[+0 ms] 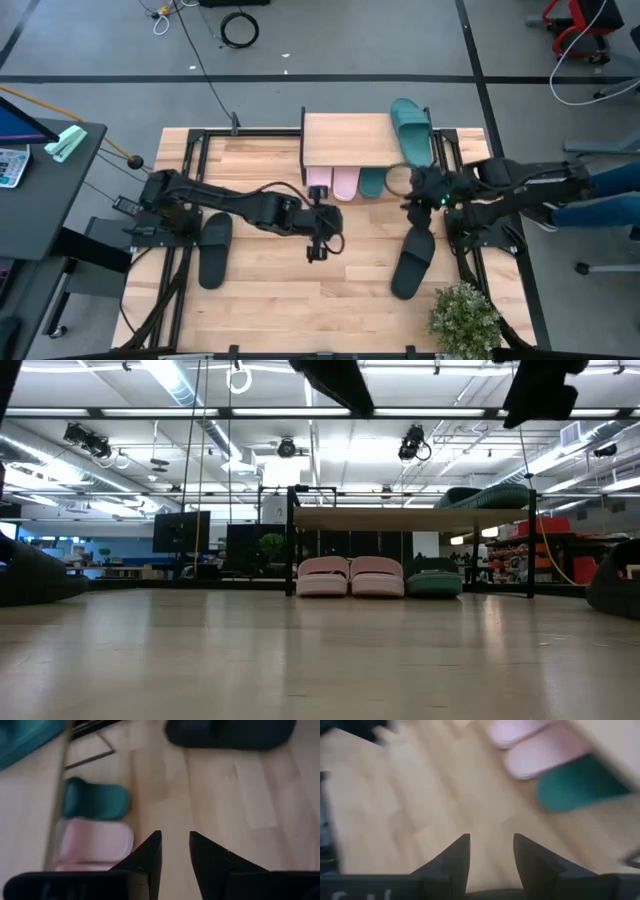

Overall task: Pick and place slides into the shelf
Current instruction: Remove the left dark green slide from under the shelf

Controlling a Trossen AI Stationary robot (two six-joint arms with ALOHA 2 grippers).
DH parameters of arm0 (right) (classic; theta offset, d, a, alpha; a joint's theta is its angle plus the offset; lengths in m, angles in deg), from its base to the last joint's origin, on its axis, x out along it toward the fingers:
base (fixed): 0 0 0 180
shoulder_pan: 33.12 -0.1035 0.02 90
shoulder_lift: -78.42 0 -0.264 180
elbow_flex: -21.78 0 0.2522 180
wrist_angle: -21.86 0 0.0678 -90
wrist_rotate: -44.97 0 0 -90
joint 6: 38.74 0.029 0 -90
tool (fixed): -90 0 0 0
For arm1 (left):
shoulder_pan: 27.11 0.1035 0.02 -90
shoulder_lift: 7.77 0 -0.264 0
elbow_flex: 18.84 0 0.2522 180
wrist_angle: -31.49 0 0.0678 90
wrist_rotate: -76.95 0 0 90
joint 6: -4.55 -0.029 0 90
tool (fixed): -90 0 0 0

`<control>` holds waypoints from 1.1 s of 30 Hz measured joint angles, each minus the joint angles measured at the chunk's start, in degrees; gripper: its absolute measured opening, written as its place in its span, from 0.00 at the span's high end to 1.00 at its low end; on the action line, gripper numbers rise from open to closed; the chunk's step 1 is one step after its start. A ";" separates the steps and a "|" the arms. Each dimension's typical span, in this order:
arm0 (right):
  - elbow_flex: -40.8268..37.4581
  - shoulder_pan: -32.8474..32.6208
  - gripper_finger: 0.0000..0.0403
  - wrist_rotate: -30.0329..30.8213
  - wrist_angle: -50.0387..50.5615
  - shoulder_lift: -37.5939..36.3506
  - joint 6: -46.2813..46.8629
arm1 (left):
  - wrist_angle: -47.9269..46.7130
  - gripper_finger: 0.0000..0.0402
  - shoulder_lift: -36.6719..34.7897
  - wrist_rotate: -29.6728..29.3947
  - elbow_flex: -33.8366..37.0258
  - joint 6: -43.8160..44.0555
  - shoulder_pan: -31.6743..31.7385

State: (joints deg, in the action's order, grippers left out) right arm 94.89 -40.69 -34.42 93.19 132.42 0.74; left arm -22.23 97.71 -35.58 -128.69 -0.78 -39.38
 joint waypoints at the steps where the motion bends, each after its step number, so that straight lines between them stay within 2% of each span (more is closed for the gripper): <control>1: 0.00 -2.18 0.61 -0.04 -1.15 0.66 1.45 | 0.69 0.74 1.19 0.26 0.01 -1.91 0.14; 4: 0.00 -8.56 0.61 1.13 -5.03 2.84 4.83 | 3.78 0.75 5.17 0.39 0.02 -7.05 0.55; 8: 0.00 -15.89 0.61 7.81 -8.35 6.72 6.72 | 9.35 0.77 10.54 0.32 0.02 -10.36 1.35; 11: 0.00 -19.92 0.62 11.80 -8.35 9.32 10.91 | 15.29 0.76 14.00 -0.32 0.04 -12.18 2.01; 15: 0.00 -24.06 0.62 15.71 -8.25 11.95 14.15 | 22.14 0.74 17.96 -2.25 0.04 -19.33 2.69; 20: 0.00 -26.59 0.62 19.35 -8.02 13.05 14.26 | 28.46 0.63 21.92 -4.41 0.06 -24.29 4.67; 28: 0.00 -26.84 0.62 19.60 -7.91 13.05 14.41 | 31.95 0.38 24.04 -4.86 0.09 -24.02 8.71; 33: 0.00 -26.82 0.62 19.61 -7.93 13.05 14.01 | 34.14 0.30 24.03 -2.93 0.06 -23.76 11.49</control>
State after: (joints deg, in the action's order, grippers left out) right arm 94.89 -67.51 -14.81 85.25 145.46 14.76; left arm 11.91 121.74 -38.51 -128.63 -24.54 -27.89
